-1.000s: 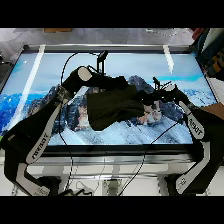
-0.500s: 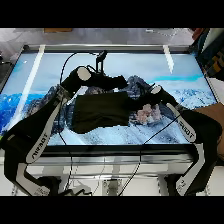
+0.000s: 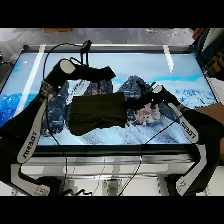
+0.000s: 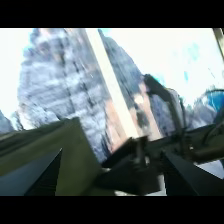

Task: Fold the clothes and pants, and hang the long-sleeved shirts on hangers.

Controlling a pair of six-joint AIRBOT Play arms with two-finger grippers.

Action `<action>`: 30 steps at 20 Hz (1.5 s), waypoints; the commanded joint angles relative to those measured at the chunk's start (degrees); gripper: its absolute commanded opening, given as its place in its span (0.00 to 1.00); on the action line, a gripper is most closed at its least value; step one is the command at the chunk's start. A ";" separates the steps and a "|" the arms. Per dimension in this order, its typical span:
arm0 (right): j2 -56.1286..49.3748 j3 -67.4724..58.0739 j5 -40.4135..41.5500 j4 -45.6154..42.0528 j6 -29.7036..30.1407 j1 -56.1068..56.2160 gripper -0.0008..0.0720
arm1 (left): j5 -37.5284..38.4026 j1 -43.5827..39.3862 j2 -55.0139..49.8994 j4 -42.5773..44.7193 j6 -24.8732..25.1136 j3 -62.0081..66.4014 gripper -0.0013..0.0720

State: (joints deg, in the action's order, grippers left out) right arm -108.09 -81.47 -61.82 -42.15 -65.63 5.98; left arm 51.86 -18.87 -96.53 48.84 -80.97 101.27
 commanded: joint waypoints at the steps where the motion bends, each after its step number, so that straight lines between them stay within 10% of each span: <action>1: 0.48 -0.07 -3.50 0.26 -2.23 -3.13 0.80 | 0.09 1.92 1.29 -0.04 0.46 0.00 0.97; 12: -4.57 -0.07 3.43 15.37 -8.68 9.16 0.82 | 0.09 0.87 1.25 -0.04 0.46 0.00 0.97; 14: -4.87 -0.09 6.64 16.59 -6.67 11.96 0.70 | 0.09 1.03 1.29 0.00 0.48 0.00 0.97; 17: -4.37 -1.73 7.30 17.49 -2.43 12.52 0.17 | 0.07 1.68 2.14 2.56 2.10 0.02 0.97; 30: 21.07 -10.91 -3.34 16.33 -2.32 -20.57 0.06 | 0.04 2.43 21.49 15.54 6.93 0.04 0.97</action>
State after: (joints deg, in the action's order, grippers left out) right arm -93.84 -91.68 -60.71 -25.39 -67.90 -5.19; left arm 51.99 -16.51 -79.40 63.35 -74.32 101.27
